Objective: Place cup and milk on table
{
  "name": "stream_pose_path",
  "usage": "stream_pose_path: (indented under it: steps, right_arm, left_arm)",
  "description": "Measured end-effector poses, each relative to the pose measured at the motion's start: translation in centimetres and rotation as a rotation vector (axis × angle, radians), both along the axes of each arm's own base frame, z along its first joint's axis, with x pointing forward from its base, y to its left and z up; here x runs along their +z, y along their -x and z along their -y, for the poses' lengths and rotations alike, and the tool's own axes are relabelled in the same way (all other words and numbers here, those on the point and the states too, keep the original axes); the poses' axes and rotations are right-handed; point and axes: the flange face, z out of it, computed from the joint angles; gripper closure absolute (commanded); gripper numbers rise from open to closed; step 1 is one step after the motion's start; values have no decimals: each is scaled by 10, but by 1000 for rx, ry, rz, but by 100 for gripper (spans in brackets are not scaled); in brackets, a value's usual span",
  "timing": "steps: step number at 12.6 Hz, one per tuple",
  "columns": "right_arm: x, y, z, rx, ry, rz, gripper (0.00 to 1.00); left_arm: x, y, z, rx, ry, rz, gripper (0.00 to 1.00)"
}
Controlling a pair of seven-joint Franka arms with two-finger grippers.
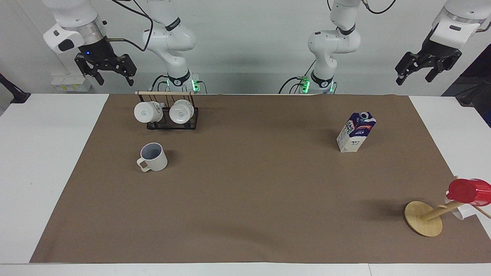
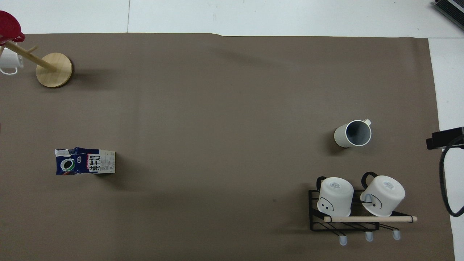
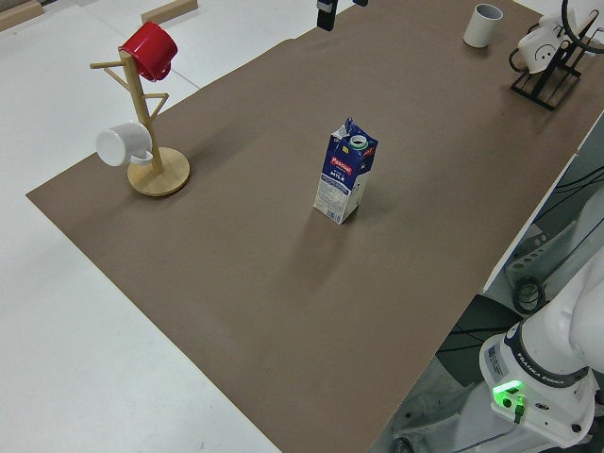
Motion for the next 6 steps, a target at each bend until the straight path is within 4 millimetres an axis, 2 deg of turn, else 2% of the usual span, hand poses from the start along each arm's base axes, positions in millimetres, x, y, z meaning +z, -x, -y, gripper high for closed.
stream_pose_path:
  steps: [3,6]
  right_arm:
    - [-9,-4,1,-1,1,13,0]
    - [-32,-11,1,1,1,22,0]
  left_arm:
    - [0,0,0,0,0,0,0]
    - [0,0,0,0,0,0,0]
